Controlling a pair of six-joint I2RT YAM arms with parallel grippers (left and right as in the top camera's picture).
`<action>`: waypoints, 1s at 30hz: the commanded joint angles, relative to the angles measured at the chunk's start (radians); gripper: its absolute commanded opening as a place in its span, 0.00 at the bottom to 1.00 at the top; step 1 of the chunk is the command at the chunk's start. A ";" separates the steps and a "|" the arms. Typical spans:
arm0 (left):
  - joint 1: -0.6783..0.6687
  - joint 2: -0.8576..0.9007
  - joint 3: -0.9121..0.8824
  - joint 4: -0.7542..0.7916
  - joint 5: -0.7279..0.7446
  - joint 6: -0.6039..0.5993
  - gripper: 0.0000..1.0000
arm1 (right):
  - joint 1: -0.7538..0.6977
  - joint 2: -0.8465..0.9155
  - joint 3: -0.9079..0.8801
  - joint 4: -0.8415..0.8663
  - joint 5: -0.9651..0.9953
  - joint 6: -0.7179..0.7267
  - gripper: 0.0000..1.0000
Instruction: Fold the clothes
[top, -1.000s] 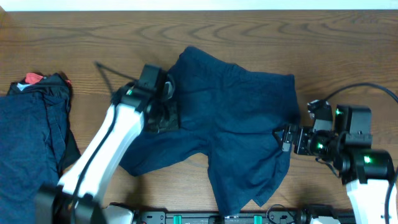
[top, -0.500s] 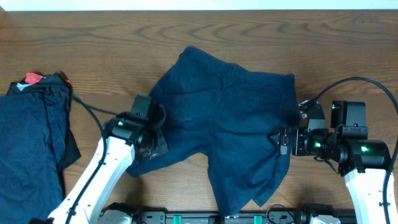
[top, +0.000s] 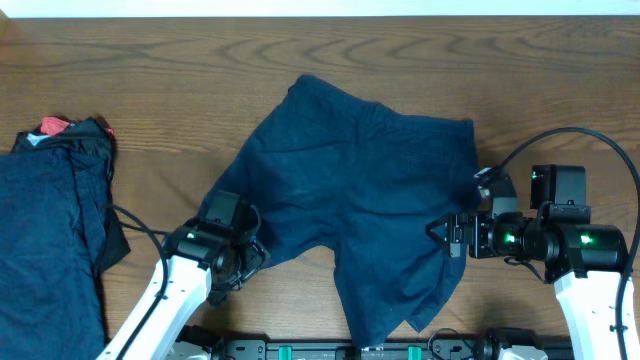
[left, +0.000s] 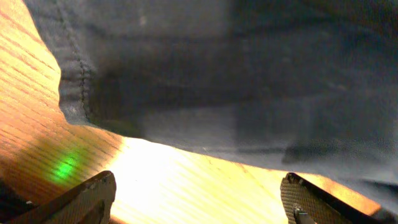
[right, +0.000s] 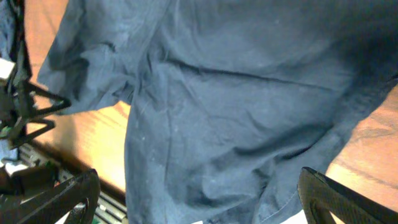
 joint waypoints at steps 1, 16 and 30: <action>0.005 -0.016 -0.013 0.011 -0.052 -0.092 0.92 | 0.000 -0.005 0.024 -0.008 -0.057 -0.038 0.99; 0.018 0.015 -0.092 0.140 -0.155 -0.197 0.28 | 0.000 -0.005 0.024 -0.037 -0.075 -0.057 0.99; 0.208 0.056 -0.102 0.293 -0.097 -0.106 0.06 | 0.000 -0.005 0.024 -0.075 -0.075 -0.057 0.99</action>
